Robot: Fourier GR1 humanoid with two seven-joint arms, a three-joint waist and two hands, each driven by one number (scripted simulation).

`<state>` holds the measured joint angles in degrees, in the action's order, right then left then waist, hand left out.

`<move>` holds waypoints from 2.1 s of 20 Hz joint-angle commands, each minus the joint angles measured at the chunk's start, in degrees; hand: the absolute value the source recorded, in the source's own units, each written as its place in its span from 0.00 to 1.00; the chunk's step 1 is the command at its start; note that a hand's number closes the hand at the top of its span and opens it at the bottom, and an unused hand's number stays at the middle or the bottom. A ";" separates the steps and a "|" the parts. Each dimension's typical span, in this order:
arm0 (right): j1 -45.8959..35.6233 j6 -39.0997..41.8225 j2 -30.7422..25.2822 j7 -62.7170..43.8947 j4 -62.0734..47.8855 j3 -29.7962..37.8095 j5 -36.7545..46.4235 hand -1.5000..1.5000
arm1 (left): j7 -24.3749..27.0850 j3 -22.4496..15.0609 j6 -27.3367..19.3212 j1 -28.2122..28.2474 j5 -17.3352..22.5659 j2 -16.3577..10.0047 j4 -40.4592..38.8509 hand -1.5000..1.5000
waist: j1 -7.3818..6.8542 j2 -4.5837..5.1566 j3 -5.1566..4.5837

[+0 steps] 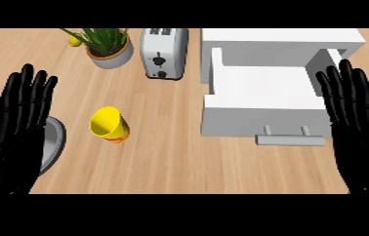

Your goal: Pick up the cup, place it into the drawer and close the drawer

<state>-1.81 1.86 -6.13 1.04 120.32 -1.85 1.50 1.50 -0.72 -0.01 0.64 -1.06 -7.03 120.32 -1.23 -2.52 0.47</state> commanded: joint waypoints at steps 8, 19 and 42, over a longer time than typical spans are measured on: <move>4.83 4.22 -0.60 -3.17 -2.48 -2.08 -2.58 0.00 | -6.27 7.04 -2.14 3.22 11.61 5.15 -4.84 0.00 | 1.15 2.65 -0.53; -6.68 8.06 -5.01 -6.25 -10.57 7.89 -9.89 0.00 | -0.48 13.95 -0.42 -4.09 13.05 1.39 -23.14 0.00 | 1.31 2.59 -0.48; -10.02 9.13 -4.64 -7.41 -10.19 9.25 -9.23 0.00 | 27.13 17.93 2.31 -5.65 9.27 -0.08 -62.90 0.00 | 1.30 2.51 -0.47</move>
<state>-12.79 9.01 -9.52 -5.93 109.06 5.33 -5.40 25.46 17.38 2.25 -5.35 8.32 -6.87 60.91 0.13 0.05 -0.04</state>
